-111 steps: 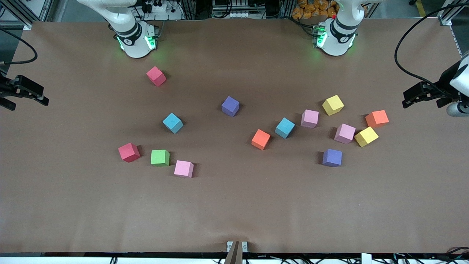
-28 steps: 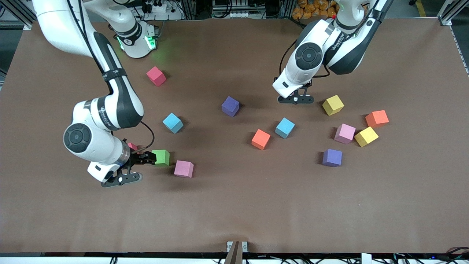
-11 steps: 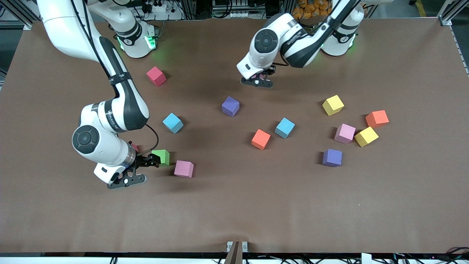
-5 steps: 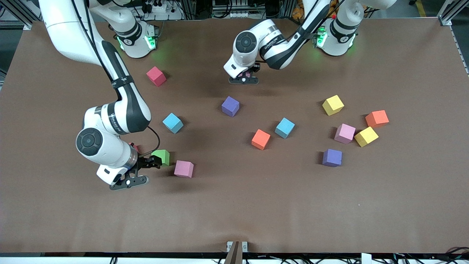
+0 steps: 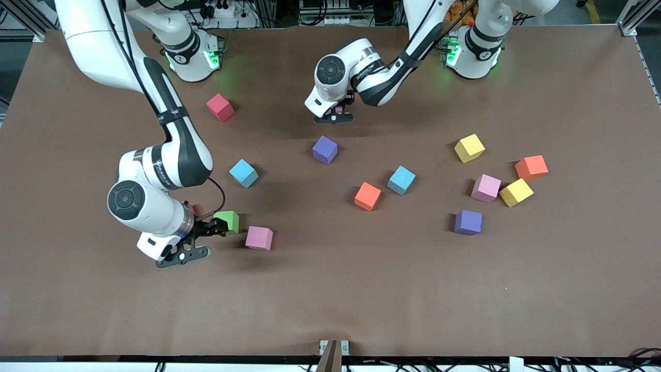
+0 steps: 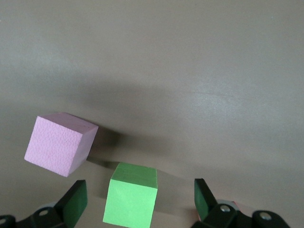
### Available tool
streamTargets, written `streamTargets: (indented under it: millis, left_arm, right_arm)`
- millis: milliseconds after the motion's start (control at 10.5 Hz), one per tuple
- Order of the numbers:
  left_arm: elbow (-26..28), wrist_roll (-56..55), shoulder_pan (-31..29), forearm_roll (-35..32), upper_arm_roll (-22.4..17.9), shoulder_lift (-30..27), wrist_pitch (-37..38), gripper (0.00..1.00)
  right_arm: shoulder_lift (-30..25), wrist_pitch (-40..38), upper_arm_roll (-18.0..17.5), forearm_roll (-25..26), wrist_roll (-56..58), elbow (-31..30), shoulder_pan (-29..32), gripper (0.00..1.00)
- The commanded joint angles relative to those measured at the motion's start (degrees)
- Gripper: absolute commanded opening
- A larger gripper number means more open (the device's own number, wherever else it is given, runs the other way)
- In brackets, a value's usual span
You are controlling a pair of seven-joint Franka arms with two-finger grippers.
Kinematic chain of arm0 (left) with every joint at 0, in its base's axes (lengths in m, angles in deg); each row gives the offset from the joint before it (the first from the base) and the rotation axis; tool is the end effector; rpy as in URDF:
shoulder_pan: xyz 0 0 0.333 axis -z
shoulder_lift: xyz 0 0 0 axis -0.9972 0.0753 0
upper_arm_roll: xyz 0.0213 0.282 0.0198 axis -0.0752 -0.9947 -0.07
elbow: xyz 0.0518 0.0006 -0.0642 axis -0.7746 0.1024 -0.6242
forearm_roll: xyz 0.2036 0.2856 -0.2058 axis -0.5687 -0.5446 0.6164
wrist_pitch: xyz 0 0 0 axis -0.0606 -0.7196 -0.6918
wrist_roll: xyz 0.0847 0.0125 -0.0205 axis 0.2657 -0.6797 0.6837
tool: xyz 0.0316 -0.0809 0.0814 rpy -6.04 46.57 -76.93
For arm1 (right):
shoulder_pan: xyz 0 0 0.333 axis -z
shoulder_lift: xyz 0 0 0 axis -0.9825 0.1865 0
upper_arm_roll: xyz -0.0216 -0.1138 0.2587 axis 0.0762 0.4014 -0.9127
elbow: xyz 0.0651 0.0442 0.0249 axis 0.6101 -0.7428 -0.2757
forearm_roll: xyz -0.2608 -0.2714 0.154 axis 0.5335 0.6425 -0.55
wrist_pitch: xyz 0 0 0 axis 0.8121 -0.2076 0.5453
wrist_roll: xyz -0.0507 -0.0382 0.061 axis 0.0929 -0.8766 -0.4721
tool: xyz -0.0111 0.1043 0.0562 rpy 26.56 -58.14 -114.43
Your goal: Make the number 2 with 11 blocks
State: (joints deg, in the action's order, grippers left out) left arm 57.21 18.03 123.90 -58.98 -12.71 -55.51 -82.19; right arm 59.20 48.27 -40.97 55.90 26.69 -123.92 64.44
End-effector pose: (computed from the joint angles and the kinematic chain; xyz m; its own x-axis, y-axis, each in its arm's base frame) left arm 0.2422 -0.5296 0.1535 0.9358 0.0381 -0.3505 0.0364 -0.9993 -0.0115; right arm 0.6821 0.1677 0.2585 0.9640 0.2644 0.0265 0.2654 -0.9631 -0.0446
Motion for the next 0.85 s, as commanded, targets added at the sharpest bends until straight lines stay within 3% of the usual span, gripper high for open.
streamTargets:
  millis: [0,379,569,664,759]
  left_arm:
    - [-1.1,-1.6,2.2,-1.8,-0.7,0.8,0.3,0.23]
    - [-1.1,-1.3,4.5,-2.6,-1.1,1.5,0.2,0.22]
    - [-1.2,-1.3,5.7,-3.2,-2.2,2.0,-0.5,0.27]
    - [-1.2,-1.2,5.8,-3.3,-2.3,2.3,-0.5,0.47]
    - [-1.3,-1.0,5.8,-3.7,-2.5,2.4,-0.5,0.83]
  right_arm:
    - [0.1,-1.6,0.0,-0.5,2.4,0.4,0.3,1.00]
    - [-0.5,-5.5,0.0,-0.5,2.3,0.4,0.2,1.00]
    - [-0.2,-5.6,0.0,-0.5,2.3,0.4,0.3,1.00]
    - [-0.3,-5.7,0.0,-0.6,2.3,0.4,0.5,1.00]
    - [-0.4,-5.7,0.0,-0.5,2.4,0.4,0.6,1.00]
